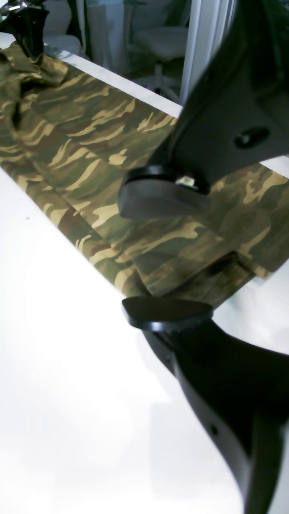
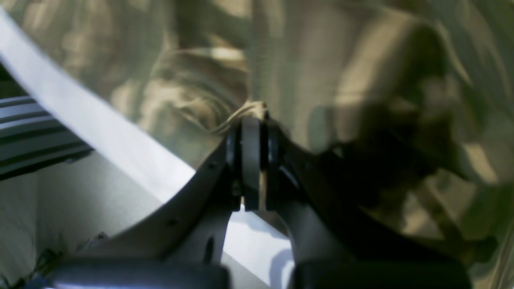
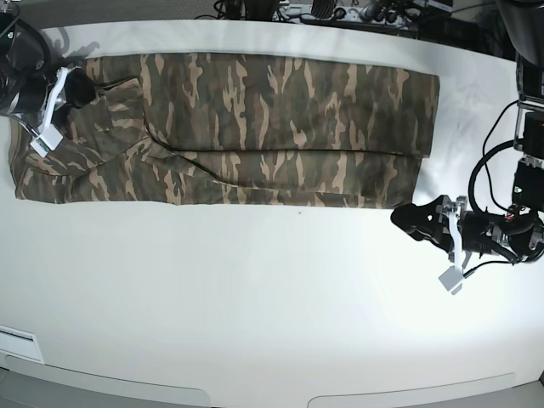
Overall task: Fold the T-shirt properly
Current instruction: 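Smooth the folded edge with the right gripper and withdraw the left gripper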
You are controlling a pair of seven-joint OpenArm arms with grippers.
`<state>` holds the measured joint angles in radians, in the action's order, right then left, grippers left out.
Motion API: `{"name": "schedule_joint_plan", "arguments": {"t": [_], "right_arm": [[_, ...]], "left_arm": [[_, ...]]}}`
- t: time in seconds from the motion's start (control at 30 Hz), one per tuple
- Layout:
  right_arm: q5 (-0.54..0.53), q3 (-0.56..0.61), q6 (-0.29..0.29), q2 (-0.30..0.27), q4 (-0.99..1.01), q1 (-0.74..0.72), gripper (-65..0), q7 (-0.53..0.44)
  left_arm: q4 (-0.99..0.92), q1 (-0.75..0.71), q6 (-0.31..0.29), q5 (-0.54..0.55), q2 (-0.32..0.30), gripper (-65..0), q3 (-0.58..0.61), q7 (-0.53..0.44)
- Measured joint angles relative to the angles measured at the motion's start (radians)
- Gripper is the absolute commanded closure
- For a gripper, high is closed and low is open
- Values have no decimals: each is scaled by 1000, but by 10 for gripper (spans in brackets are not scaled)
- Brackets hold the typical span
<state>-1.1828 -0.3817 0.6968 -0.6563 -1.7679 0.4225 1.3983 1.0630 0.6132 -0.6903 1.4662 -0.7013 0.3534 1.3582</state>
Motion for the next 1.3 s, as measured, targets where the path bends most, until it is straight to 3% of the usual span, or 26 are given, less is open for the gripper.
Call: {"name": "schedule_joint_plan", "arguments": {"t": [0.07, 0.23, 0.3, 0.43, 0.67, 0.7, 0.77, 0.83, 0.87, 1.03, 1.17, 1.3], "right_arm": [[23, 0, 0, 1, 0, 16, -4, 1], [-91, 0, -42, 2, 1, 23, -339, 8], [-188, 0, -42, 3, 1, 23, -395, 8], [-243, 0, -7, 2, 0, -9, -394, 9], [-276, 0, -3, -3, -108, -115, -390, 9], [-283, 0, -3, -2, -121, -125, -380, 9], [-283, 0, -3, -3, -126, -134, -278, 9], [-174, 0, -3, 3, -123, -125, -67, 5], [-101, 0, -4, 12, -117, -122, 0, 12], [210, 0, 0, 80, -80, -97, 0, -257], [415, -1, -3, 139, 18, -73, 0, -386], [466, -7, 4, 170, 126, -82, 0, -481]], "left_arm": [[0, 3, 0, 0, -1, -329, 0, 0], [0, 3, 1, 0, -3, -329, 0, 0], [0, 2, 0, 0, -2, -329, 0, 0], [0, 2, 0, 0, -3, -329, 0, 0], [0, 2, 0, 0, -4, -329, 0, 1], [0, 2, 0, 0, -6, -329, 0, 1], [0, 3, 1, 0, -10, -329, 0, 1], [0, 2, 1, 0, -20, -329, 0, 1], [0, 2, 0, 0, -27, -329, 0, -5], [0, 5, 0, 0, -50, -329, 0, -15], [0, 5, 9, 0, -47, -329, 0, -15], [0, 5, 10, 0, -50, -329, 0, -18]]}}
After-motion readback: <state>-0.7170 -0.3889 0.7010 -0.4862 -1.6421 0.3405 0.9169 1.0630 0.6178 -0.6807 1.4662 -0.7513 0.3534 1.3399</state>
